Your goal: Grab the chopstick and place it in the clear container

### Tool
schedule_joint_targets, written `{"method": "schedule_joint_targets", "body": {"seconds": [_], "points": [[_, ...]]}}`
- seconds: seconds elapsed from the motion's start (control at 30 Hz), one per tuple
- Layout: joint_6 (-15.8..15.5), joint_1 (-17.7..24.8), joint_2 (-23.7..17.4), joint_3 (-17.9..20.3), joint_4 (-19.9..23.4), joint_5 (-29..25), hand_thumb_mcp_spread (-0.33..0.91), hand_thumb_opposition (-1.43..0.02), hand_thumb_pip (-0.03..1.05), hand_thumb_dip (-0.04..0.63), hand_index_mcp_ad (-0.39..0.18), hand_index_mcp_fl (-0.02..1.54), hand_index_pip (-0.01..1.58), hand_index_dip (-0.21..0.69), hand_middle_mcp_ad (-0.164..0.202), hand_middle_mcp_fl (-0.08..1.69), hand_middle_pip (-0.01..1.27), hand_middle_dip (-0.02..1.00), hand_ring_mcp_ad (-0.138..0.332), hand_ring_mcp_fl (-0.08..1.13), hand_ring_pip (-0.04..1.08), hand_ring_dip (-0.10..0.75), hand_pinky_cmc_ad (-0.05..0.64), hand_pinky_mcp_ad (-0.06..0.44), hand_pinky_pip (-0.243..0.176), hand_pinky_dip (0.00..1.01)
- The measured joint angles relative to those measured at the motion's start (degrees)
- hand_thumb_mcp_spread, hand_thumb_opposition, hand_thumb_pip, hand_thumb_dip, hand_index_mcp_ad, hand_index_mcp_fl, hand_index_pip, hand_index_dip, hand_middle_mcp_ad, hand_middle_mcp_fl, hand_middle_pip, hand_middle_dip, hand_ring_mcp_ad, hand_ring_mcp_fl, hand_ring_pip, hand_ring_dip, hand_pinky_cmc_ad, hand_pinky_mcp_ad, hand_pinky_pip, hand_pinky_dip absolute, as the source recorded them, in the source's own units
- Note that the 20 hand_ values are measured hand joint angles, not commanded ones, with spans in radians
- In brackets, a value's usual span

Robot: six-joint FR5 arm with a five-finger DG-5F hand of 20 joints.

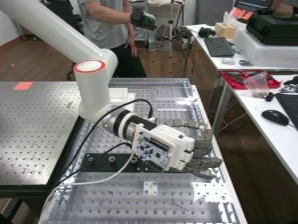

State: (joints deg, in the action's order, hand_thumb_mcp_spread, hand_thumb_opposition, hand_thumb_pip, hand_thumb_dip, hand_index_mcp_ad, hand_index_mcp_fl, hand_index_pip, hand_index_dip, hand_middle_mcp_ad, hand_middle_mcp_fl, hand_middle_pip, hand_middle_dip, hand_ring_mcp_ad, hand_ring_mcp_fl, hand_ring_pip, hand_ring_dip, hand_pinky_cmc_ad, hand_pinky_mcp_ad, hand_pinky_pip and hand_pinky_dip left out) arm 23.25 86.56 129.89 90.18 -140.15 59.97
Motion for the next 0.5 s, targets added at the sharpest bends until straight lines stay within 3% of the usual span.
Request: {"method": "schedule_joint_targets", "body": {"seconds": [0.17,0.23,0.33,0.5], "points": [[-0.2,0.1,0.1,-0.1,0.5,-0.6,0.66,-0.94,0.53,0.262,-0.108,0.58,1.29,0.038,0.047,0.81,0.65,0.67,0.07,0.61,0.09,0.428,0.456,0.136,0.091,0.17],[-0.5,0.2,0.1,-0.1,0.8,-1.3,0.67,-0.95,0.53,0.262,-0.108,0.61,1.29,0.038,0.047,0.91,0.66,0.67,0.07,0.61,0.09,0.428,0.456,0.133,0.091,0.17],[-0.7,0.4,0.1,-0.1,1.1,-2.2,0.67,-0.97,0.52,0.26,-0.105,0.68,1.24,0.04,0.047,0.94,0.68,0.67,0.066,0.66,0.09,0.44,0.469,0.164,0.106,0.17],[-1.5,0.5,0.0,-0.2,1.1,-2.7,0.68,-1.0,0.51,0.26,-0.105,0.76,1.17,0.04,0.044,0.97,0.67,0.67,0.07,0.73,0.1,0.443,0.469,0.164,0.106,0.17]]}}
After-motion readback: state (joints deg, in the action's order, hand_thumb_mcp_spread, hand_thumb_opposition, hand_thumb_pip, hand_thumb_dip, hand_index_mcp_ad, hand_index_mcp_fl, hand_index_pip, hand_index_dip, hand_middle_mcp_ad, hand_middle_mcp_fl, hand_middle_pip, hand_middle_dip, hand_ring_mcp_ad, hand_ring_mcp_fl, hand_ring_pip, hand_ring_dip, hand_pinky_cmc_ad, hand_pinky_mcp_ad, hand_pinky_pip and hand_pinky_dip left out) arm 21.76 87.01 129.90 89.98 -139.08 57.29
